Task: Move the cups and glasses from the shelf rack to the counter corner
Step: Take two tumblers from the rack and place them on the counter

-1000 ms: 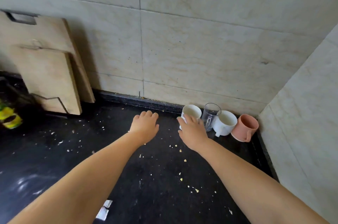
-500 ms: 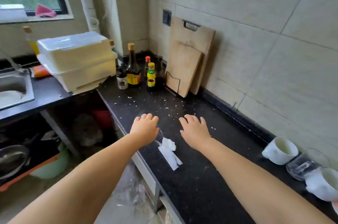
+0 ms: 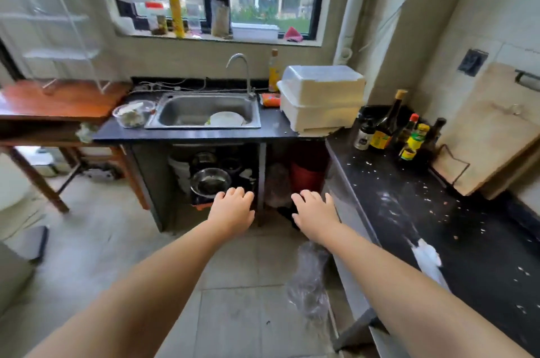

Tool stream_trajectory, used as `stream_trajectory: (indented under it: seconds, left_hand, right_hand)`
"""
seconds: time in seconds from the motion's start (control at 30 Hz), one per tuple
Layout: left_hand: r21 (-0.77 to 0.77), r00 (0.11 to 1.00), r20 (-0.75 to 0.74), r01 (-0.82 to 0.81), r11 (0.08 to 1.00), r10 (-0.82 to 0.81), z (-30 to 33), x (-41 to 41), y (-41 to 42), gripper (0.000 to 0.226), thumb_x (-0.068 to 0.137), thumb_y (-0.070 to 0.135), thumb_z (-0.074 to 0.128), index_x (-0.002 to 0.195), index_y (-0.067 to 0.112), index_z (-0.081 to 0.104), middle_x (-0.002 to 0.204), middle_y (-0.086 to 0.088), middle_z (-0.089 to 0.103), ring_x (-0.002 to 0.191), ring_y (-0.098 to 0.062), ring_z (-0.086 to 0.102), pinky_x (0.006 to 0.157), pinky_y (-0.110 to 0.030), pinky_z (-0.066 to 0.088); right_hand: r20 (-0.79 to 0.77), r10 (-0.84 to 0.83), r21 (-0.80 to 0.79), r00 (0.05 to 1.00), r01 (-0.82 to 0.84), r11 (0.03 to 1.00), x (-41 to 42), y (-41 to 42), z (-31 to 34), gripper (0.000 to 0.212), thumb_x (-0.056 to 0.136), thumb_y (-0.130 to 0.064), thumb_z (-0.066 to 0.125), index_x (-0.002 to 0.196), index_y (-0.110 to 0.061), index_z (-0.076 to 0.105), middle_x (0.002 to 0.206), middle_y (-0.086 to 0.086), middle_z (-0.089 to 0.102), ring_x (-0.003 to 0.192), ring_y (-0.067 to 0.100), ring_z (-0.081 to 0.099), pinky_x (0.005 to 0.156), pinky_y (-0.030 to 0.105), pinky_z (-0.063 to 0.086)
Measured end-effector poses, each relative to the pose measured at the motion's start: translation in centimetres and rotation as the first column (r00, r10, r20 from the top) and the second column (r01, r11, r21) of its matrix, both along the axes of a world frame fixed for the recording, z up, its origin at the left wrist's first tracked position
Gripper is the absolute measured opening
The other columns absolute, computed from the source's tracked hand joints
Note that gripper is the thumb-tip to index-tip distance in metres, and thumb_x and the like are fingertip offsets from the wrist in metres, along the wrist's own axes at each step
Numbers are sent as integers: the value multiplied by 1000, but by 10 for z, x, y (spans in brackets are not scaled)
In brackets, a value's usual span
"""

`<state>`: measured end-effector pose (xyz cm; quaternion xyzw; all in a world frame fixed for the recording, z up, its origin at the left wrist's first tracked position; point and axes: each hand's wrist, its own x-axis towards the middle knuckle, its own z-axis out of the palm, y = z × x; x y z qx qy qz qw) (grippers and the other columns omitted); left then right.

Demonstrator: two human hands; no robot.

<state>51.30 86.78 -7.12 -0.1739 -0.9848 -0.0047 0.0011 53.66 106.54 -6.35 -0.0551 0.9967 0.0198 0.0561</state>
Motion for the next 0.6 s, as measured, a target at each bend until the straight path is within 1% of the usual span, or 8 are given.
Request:
stream_trajectory:
  seconds: [0.13,0.27,0.4,0.47,0.6]
  left_hand:
    - [-2,988,6,-153,988,153,7,18,-122,40,94,37,43,129,17,46,129,-7,51,124,-27,46,101,-39,38]
    - [10,948,4,-318,948,318,15,30,-231,38,95,37,45,128,18,48,127,-6,53,122,-26,48,103,-40,41]
    - [38,889,16,-458,888,458,16,33,-310,39,94,36,47,128,19,50,128,-5,54,122,-25,49,102,-41,40]
    - [43,868,38,-497,867,495,16,29,-337,37,94,34,46,127,18,49,129,-6,53,123,-25,48,103,-40,38]
    - [35,829,48,-559,829,557,21,-4,-394,36,96,33,42,128,17,48,131,-6,52,126,-25,45,107,-41,36]
  right_hand:
    - [-4,128,-24,992,-128,991,-10,-119,-1,50,98,-35,43,143,-17,34,143,7,41,134,28,38,114,52,23]
    - [-12,271,-46,963,-271,962,-24,-234,3,50,97,-35,43,143,-18,35,142,7,42,133,28,39,112,51,24]
    - [-2,375,-50,927,-374,926,-42,-320,4,48,97,-35,44,141,-18,37,142,8,43,133,28,40,112,50,26]
    - [17,411,-48,912,-410,911,-52,-348,5,48,97,-34,44,141,-18,37,142,8,43,133,29,40,114,53,24]
    - [-12,470,-43,882,-470,881,-97,-407,9,47,98,-35,43,142,-18,37,141,8,43,133,29,40,115,54,23]
